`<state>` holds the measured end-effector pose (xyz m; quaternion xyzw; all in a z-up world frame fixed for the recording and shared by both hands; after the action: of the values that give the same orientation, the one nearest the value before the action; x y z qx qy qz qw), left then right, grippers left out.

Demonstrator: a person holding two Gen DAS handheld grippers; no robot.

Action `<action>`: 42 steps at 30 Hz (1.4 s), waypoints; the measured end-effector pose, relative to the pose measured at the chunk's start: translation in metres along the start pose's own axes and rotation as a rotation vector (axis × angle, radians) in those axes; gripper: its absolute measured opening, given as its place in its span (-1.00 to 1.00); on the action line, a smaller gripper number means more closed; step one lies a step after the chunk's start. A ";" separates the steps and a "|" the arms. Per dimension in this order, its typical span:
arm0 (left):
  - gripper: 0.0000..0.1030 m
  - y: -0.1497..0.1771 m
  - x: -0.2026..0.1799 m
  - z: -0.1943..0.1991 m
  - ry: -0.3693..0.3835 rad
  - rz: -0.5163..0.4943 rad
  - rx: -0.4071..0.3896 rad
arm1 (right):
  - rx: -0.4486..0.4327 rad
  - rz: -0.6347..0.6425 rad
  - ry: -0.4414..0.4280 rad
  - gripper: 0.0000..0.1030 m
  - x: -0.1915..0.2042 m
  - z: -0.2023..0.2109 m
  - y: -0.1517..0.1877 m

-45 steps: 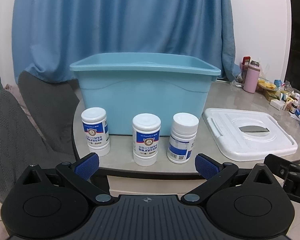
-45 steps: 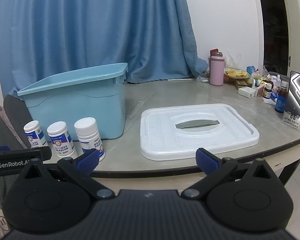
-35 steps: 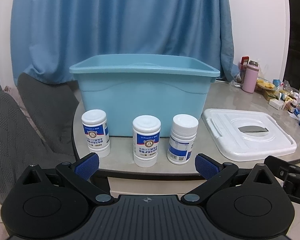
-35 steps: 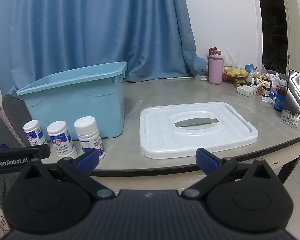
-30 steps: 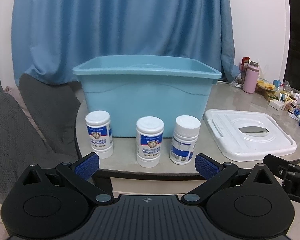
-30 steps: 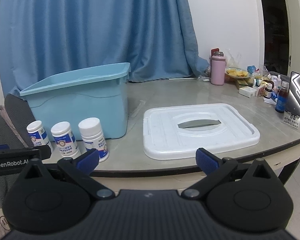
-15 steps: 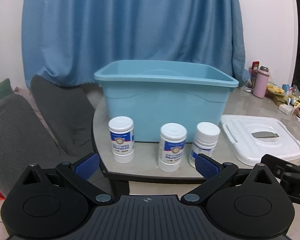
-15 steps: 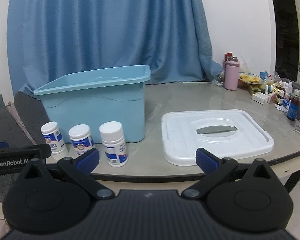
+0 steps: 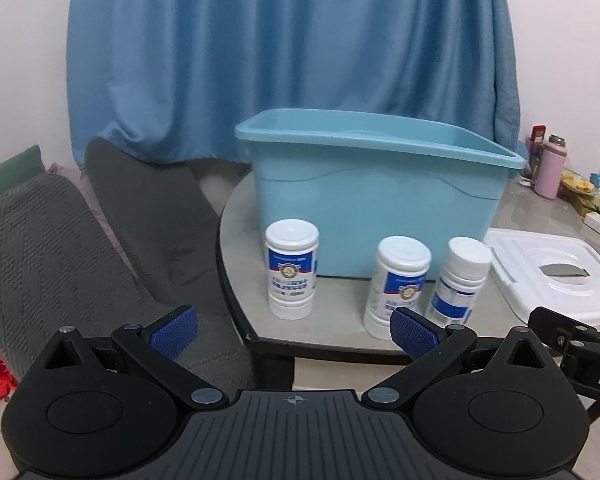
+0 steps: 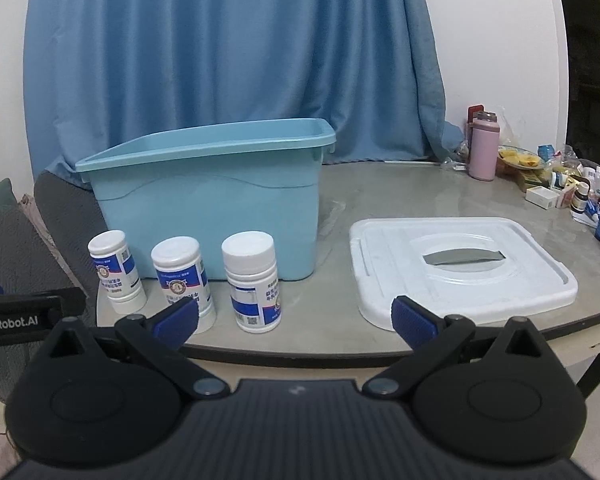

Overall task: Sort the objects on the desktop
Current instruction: 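Move both grippers toward the white bottles in front of the blue bin, then grasp the large white tub with the left gripper while the right gripper grasps a white bottle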

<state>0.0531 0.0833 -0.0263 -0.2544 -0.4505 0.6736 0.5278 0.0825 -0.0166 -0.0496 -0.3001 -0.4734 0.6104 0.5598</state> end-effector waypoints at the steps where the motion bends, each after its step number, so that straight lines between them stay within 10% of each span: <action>1: 1.00 0.001 0.000 -0.002 -0.002 0.002 -0.003 | -0.004 0.000 -0.001 1.00 0.000 -0.003 0.000; 32: 0.97 0.002 -0.027 -0.135 -0.026 0.018 -0.039 | -0.039 0.046 -0.021 0.99 -0.004 -0.119 0.009; 34: -0.09 0.000 -0.031 -0.140 -0.017 0.022 -0.066 | -0.042 0.051 -0.034 0.80 -0.003 -0.126 0.009; 36: -0.06 -0.002 -0.036 -0.145 -0.010 0.011 -0.065 | -0.031 0.044 -0.075 0.02 -0.003 -0.130 0.009; 42: -0.06 -0.003 -0.038 -0.146 0.026 0.028 -0.048 | -0.010 0.024 -0.082 -0.06 -0.002 -0.127 0.005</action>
<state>0.1860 0.0967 -0.0965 -0.2822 -0.4560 0.6666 0.5178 0.1953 0.0122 -0.1017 -0.2833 -0.4953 0.6265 0.5310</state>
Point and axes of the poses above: each gripper's, at about its wrist camera, not at the fingertips, and z roughly against the way its jaws point, x to its left, y to its underside, the point moved 6 cm from there along -z, roughly the way its jaws point, and after that the axes turned 13 degrees about -y, right-handed, at the moved point
